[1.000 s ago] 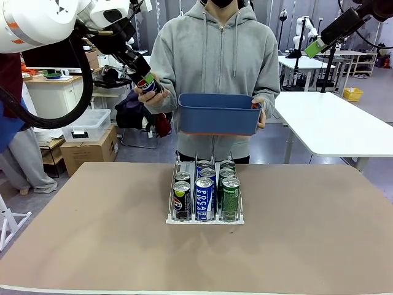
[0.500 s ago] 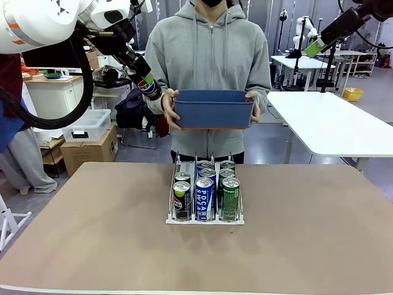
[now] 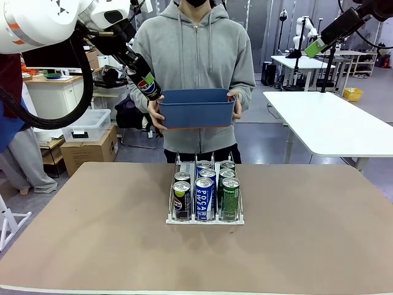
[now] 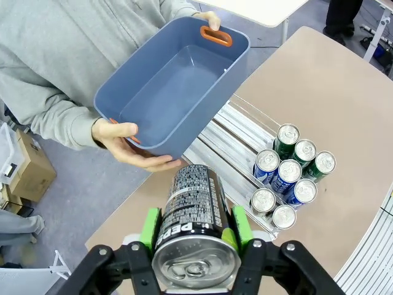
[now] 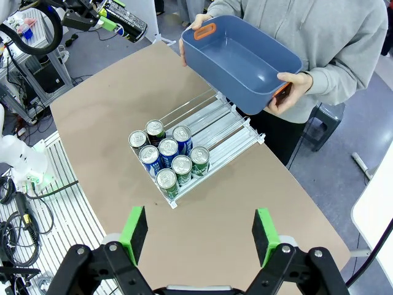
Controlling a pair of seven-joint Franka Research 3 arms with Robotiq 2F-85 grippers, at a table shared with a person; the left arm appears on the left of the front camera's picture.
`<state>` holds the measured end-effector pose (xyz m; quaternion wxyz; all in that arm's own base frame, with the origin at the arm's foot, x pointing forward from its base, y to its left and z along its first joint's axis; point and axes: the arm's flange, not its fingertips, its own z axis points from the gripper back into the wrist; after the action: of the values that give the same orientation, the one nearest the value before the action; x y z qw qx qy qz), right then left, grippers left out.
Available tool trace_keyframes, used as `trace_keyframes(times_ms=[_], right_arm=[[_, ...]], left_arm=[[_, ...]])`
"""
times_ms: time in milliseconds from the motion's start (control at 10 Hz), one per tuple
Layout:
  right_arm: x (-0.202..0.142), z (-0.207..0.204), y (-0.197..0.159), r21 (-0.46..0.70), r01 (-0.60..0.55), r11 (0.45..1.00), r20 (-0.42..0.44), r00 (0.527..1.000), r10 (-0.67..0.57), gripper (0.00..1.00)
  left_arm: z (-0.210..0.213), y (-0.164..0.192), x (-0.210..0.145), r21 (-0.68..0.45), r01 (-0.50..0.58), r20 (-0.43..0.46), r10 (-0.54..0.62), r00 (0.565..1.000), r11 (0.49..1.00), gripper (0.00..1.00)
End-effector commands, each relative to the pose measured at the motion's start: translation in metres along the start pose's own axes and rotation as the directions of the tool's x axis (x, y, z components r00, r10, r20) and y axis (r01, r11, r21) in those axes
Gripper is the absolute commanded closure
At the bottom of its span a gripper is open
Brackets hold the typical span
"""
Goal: Fill the beverage cans into the dispenser.
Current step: Place the picked Pepsi coke in the line of the Automatic Can Dispenser with the same cans.
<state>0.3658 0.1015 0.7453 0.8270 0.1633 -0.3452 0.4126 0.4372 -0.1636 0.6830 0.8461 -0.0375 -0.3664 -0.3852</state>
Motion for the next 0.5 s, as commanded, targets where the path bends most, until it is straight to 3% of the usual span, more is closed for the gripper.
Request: trace_keyframes(times_ms=[0, 400], right_arm=[[-0.0010, 0.0006, 0.0004, 0.007, 0.001, 1.000, -0.005, 1.000, -0.001, 0.09], [-0.0010, 0.0006, 0.0004, 0.007, 0.001, 1.000, -0.005, 1.000, -0.001, 0.09]], left_arm=[[0.0031, 0.0017, -0.0005, 0.011, 0.006, 0.000, -0.006, 1.000, 1.000, 0.59], [0.0031, 0.0017, -0.0005, 0.011, 0.006, 0.000, -0.006, 1.000, 1.000, 0.59]])
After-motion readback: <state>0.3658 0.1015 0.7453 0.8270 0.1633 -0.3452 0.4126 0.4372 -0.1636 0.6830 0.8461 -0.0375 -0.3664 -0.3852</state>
